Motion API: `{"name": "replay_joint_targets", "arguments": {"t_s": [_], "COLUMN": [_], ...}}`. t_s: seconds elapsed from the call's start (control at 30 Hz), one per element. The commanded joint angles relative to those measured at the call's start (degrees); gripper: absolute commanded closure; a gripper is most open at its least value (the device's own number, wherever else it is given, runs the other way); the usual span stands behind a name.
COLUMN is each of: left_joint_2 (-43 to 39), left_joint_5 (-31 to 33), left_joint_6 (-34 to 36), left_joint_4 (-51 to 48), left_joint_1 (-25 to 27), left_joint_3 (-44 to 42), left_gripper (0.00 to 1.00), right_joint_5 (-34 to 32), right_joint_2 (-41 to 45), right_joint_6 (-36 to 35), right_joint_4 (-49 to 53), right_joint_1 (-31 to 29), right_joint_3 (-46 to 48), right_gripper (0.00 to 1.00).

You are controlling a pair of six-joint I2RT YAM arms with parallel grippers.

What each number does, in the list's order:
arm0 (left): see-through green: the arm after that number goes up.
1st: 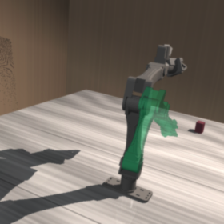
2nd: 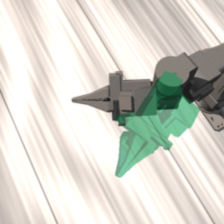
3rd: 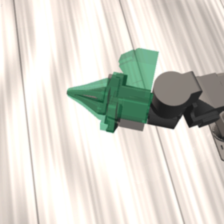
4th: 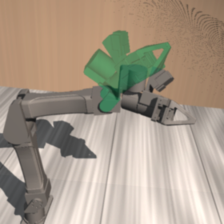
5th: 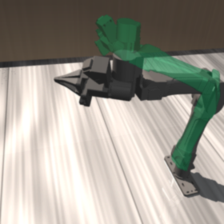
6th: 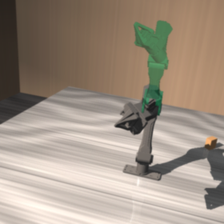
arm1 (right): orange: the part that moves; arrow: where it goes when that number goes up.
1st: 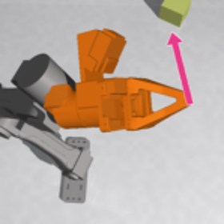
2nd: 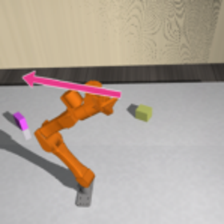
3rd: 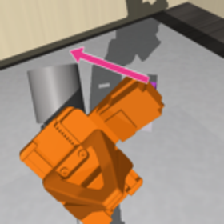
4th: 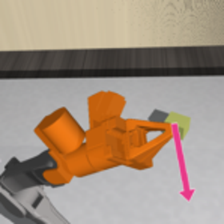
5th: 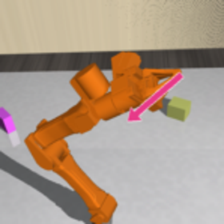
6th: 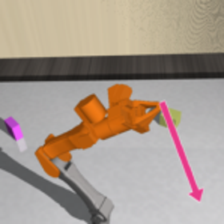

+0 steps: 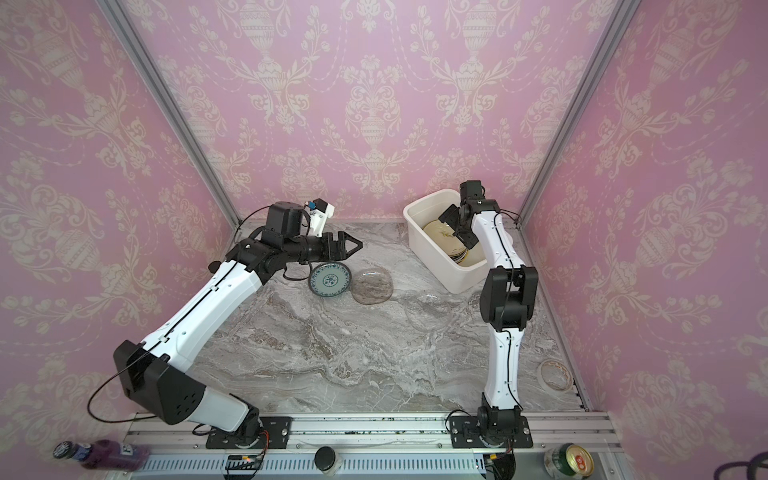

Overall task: Place the plates into the plastic bin on the countertop
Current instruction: 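Open the right gripper and lift it out of the bin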

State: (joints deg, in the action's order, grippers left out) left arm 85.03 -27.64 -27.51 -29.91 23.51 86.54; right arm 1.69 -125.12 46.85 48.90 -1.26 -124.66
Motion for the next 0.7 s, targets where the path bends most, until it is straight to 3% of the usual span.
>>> {"name": "replay_joint_targets", "arguments": {"t_s": [0.0,0.23,0.5,0.67], "left_joint_2": [-3.3,-6.9,-11.6,-12.3], "left_joint_5": [3.4,9.6,11.7,9.3], "left_joint_6": [-0.6,-6.8,-13.0,-15.0], "left_joint_4": [-2.6,-15.9,-25.2,-28.2], "left_joint_1": [-0.9,-4.8,-7.8,-10.7], "left_joint_3": [-1.1,-0.3,-2.6,-5.3], "left_gripper": [0.07,0.08,0.10,0.13], "right_joint_5": [0.9,7.4,11.7,10.6], "right_joint_2": [6.3,20.7,43.1,49.7], "right_joint_6": [-3.9,-15.7,-20.4,-23.3], "right_joint_4": [1.3,-2.4,-13.8,-19.1], "right_joint_1": [-1.4,-6.6,-18.5,-29.9], "right_joint_3": [-2.2,6.0,37.4,51.5], "right_gripper": [0.00,0.05,0.10,0.14]}}
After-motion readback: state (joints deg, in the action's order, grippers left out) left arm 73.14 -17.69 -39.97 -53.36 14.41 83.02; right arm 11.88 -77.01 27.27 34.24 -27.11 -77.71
